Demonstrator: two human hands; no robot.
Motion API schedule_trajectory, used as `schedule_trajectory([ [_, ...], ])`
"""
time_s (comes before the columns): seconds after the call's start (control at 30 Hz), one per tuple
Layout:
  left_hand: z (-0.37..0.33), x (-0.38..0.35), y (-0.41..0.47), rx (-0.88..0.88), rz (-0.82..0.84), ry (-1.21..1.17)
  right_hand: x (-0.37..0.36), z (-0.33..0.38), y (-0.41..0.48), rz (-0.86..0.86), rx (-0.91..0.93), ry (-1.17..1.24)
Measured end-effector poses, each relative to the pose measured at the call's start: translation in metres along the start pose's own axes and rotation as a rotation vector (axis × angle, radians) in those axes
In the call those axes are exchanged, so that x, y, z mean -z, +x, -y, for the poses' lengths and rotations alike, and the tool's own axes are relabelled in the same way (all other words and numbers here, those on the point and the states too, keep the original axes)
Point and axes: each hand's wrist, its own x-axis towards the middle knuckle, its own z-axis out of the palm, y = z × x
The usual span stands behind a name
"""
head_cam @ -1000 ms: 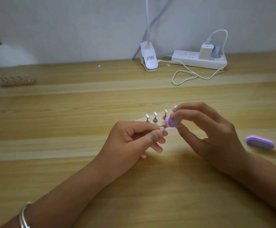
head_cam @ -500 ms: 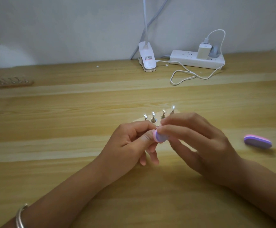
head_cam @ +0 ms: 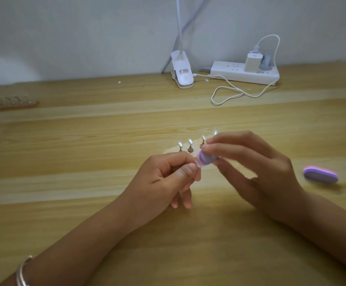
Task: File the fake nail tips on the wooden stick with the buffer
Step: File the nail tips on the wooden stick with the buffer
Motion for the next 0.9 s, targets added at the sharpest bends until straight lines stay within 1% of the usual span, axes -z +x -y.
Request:
schedule_trajectory([
  [0.07,0.0,0.0,-0.001,-0.018,0.007,0.014,-0.005,0.007,-0.003,0.054,0.036,0.014],
  [0.13,0.0,0.0,-0.002,-0.021,0.003,0.03,-0.003,0.004,-0.004,0.081,-0.001,0.018],
  [0.2,0.001,0.0,-0.002,-0.015,-0.019,0.044,0.0,-0.001,-0.001,0.048,-0.08,0.012],
  [0.27,0.001,-0.002,-0.001,-0.023,-0.043,0.082,0.001,0.0,0.0,0.001,-0.105,0.026],
  [0.3,0.001,-0.003,-0.002,-0.031,-0.053,0.103,0.0,0.003,0.0,0.001,-0.086,0.039],
  [0.4,0.002,-0.003,-0.002,-0.046,-0.054,0.121,-0.006,0.01,-0.004,0.098,0.018,0.012],
  [0.43,0.002,-0.003,-0.002,-0.04,-0.058,0.116,-0.005,0.007,-0.004,0.113,0.017,-0.006],
  [0.53,0.003,-0.002,-0.001,-0.02,-0.089,0.08,-0.002,-0.001,-0.001,0.049,-0.084,-0.01],
  [0.57,0.003,-0.002,-0.001,-0.026,-0.09,0.079,-0.001,0.0,-0.001,0.033,-0.092,0.005],
  [0.63,0.002,-0.003,-0.002,-0.053,-0.081,0.091,-0.005,0.006,-0.002,0.053,-0.044,0.026],
  [0.7,0.001,-0.003,-0.002,-0.062,-0.081,0.087,-0.006,0.009,-0.004,0.091,0.01,-0.005],
  [0.83,0.002,-0.002,-0.001,-0.016,-0.113,0.037,0.0,0.001,-0.001,0.035,-0.098,0.001],
  [0.9,0.001,-0.003,-0.001,-0.006,-0.082,0.02,-0.001,0.005,-0.002,0.031,-0.054,0.022],
])
